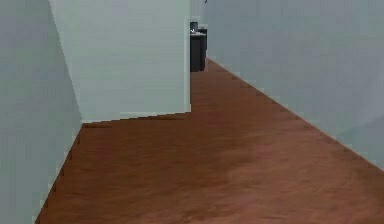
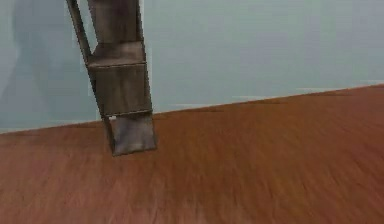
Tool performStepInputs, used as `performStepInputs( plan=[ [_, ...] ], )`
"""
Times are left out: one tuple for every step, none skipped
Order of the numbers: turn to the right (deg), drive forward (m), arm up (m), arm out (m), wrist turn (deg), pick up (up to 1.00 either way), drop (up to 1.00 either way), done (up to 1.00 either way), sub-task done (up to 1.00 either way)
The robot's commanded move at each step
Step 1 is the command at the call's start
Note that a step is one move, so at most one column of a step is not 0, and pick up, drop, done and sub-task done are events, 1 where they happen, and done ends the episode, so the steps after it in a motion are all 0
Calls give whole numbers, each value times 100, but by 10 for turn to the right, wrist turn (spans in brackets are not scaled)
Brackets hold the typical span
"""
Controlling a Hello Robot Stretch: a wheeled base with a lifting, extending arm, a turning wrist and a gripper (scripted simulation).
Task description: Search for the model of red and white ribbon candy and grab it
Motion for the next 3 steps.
performStepInputs(
  plan=[
    [60, 0, 0, 0, 0, 0, 0, 0, 0],
    [0, 100, 0, 0, 0, 0, 0, 0, 0],
    [0, 100, 0, 0, 0, 0, 0, 0, 0]
  ],
)
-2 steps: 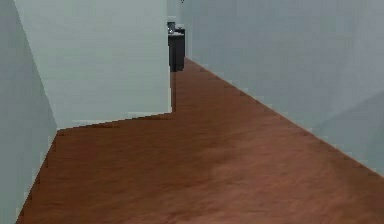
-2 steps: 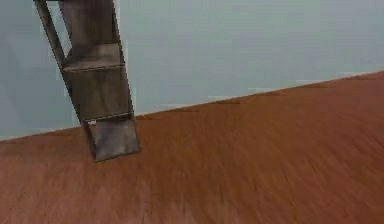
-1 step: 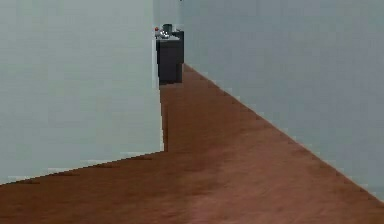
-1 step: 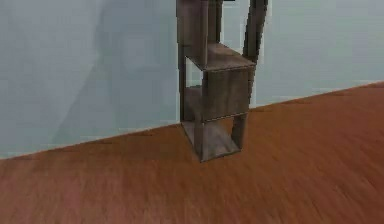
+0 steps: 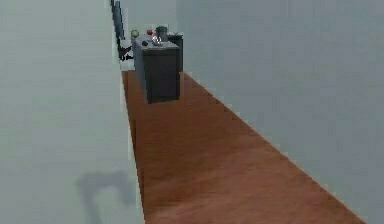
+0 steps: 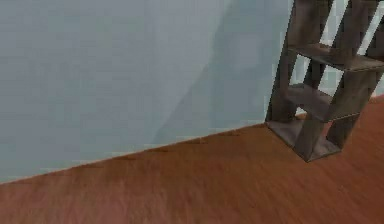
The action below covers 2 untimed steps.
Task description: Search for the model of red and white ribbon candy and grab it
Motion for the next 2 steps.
performStepInputs(
  plan=[
    [0, 100, 0, 0, 0, 0, 0, 0, 0],
    [30, 0, 0, 0, 0, 0, 0, 0, 0]
  ],
)
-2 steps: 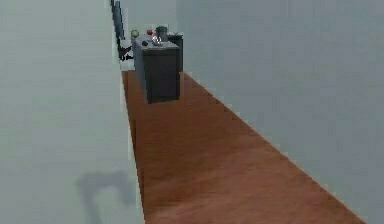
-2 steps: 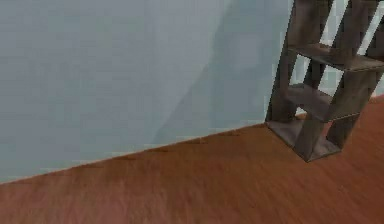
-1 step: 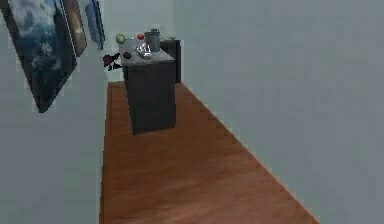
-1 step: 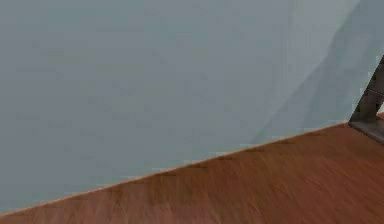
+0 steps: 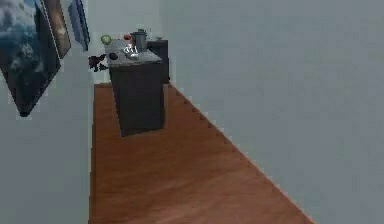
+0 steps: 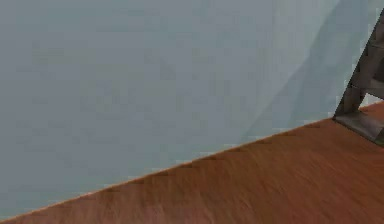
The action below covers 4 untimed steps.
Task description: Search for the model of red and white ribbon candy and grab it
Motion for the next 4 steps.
performStepInputs(
  plan=[
    [0, 100, 0, 0, 0, 0, 0, 0, 0],
    [0, 100, 0, 0, 0, 0, 0, 0, 0],
    [0, 50, 0, 0, 0, 0, 0, 0, 0],
    [-300, 0, 0, 0, 0, 0, 0, 0, 0]
  ],
)
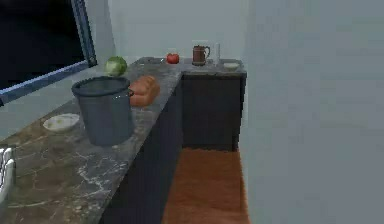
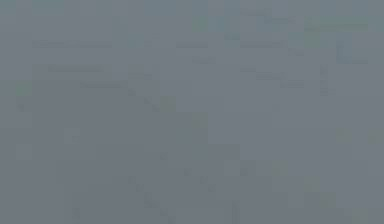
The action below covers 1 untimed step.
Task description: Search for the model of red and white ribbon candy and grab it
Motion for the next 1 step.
performStepInputs(
  plan=[
    [0, 60, 0, 0, 0, 0, 0, 0, 0]
  ],
)
